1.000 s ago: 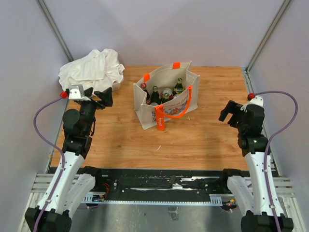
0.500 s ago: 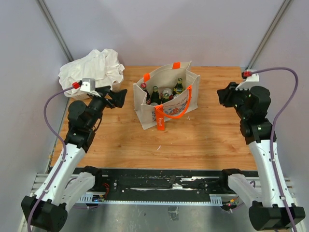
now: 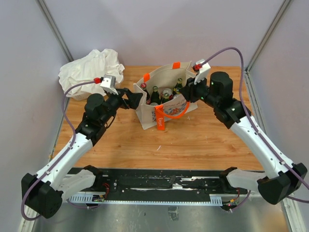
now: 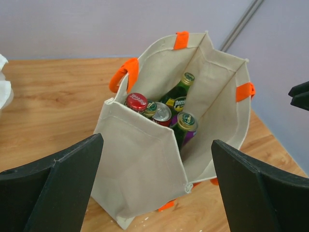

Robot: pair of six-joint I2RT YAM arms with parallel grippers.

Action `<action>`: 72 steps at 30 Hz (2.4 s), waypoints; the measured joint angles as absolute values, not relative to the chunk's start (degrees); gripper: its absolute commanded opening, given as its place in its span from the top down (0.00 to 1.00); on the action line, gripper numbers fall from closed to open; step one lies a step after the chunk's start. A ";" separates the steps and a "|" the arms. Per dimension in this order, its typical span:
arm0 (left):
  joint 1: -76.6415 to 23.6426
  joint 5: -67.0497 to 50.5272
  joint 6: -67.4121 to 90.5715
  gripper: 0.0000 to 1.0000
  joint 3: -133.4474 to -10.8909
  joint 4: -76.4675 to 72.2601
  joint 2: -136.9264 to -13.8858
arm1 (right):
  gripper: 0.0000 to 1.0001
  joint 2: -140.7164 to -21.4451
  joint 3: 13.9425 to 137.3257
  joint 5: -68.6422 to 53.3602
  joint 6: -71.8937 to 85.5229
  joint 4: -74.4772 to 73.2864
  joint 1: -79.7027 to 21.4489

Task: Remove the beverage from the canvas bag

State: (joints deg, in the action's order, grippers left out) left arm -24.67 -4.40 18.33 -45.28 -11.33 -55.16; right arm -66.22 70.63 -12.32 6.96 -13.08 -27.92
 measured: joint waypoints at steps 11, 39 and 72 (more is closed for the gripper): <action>-26.46 -1.61 17.85 0.00 -48.84 -11.44 -62.54 | 0.74 -75.48 75.66 -12.34 3.77 -12.29 -34.13; -32.34 3.53 19.64 0.37 -43.88 -8.25 -64.93 | 0.75 -75.90 64.29 -13.47 7.14 -8.78 -36.01; -32.73 -3.05 26.24 1.00 -37.32 -9.69 -65.08 | 0.82 -76.82 51.77 -5.80 11.49 -6.35 -36.14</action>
